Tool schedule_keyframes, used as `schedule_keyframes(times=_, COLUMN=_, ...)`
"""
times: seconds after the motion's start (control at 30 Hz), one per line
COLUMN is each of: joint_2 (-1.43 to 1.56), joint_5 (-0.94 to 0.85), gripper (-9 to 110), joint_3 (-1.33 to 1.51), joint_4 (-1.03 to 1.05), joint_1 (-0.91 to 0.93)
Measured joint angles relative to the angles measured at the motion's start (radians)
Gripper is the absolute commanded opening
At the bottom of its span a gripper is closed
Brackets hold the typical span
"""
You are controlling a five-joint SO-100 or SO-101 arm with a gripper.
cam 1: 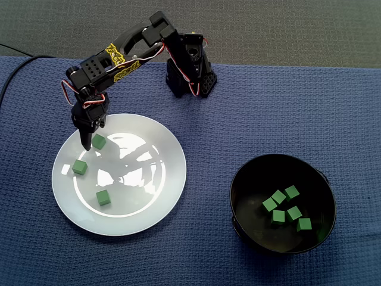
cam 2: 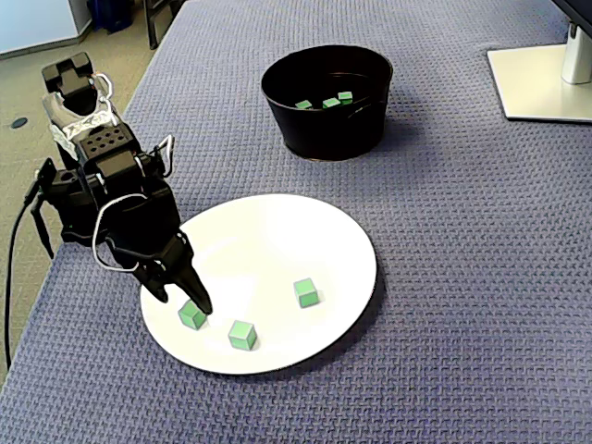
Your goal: Pick up the items on the white plate and put them in the black container.
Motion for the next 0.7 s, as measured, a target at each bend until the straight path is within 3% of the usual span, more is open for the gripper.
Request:
schedule_keyframes(times=0.4, joint_2=-0.038, joint_5=-0.002, gripper=21, joint_3=0.0, joint_4=-0.028, joint_1=0.0)
schedule_keyframes(times=0.7, joint_2=-0.081, joint_5=-0.009, gripper=9, joint_3=0.0, joint_4=-0.054, joint_1=0.0)
